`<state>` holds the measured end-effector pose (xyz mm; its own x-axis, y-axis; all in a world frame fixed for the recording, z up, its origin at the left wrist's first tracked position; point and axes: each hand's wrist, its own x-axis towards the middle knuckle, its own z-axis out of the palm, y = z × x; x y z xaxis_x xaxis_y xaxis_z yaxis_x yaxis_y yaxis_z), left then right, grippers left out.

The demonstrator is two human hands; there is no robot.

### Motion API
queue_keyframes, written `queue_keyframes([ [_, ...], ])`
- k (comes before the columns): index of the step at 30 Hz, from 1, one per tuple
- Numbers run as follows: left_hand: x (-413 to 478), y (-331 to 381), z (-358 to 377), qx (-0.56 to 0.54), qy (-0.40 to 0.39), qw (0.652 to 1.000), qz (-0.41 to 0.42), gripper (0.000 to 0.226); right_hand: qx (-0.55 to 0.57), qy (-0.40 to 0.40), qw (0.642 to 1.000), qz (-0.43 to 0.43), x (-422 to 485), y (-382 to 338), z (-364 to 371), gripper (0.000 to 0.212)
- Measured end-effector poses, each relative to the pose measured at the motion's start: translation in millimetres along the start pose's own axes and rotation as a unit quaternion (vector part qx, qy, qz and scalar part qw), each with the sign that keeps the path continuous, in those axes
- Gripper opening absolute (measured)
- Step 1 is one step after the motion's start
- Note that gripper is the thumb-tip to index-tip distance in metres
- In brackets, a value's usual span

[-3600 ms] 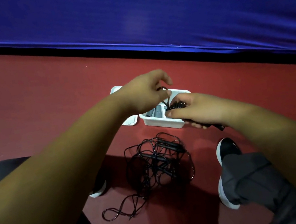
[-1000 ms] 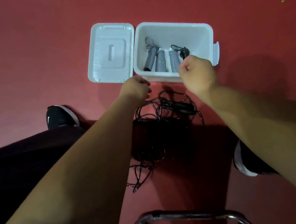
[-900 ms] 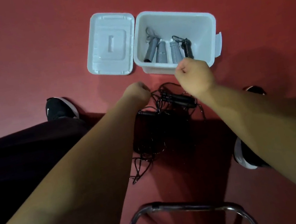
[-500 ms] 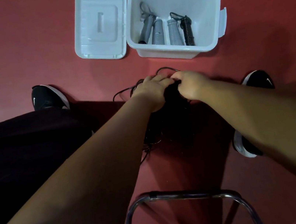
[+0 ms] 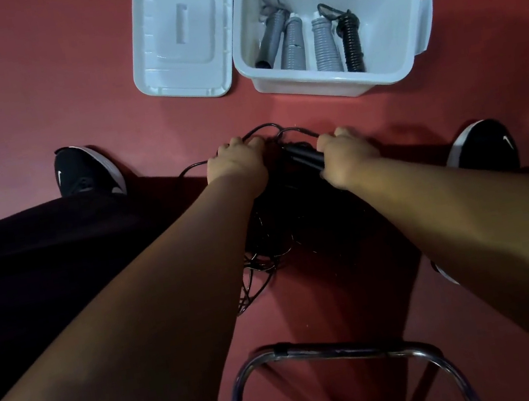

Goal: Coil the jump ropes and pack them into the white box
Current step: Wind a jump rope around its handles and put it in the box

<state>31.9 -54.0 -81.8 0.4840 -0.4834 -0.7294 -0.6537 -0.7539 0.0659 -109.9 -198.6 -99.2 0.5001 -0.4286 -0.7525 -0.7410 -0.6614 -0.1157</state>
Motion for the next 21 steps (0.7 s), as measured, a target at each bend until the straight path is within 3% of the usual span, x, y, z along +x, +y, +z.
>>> queue_keyframes([
  [6, -2, -8, 1, -0.079, 0.0, 0.997, -0.016, 0.049, -0.015, -0.028, 0.999, -0.012, -6, -6, -3, 0.033],
  [12, -9, -7, -9, -0.177, 0.067, 0.982, 0.006, 0.031, 0.049, -0.044, 0.997, -0.039, -16, -2, -27, 0.02],
  [17, -28, 1, -31, -0.347, 0.11, 0.931, -0.034, 0.018, 0.129, -0.027, 0.988, -0.08, -39, 4, -48, 0.005],
  [21, -53, 5, -51, -0.421, 0.109, 0.899, -0.046, 0.027, 0.185, -0.019, 0.978, -0.096, -65, 8, -60, 0.009],
])
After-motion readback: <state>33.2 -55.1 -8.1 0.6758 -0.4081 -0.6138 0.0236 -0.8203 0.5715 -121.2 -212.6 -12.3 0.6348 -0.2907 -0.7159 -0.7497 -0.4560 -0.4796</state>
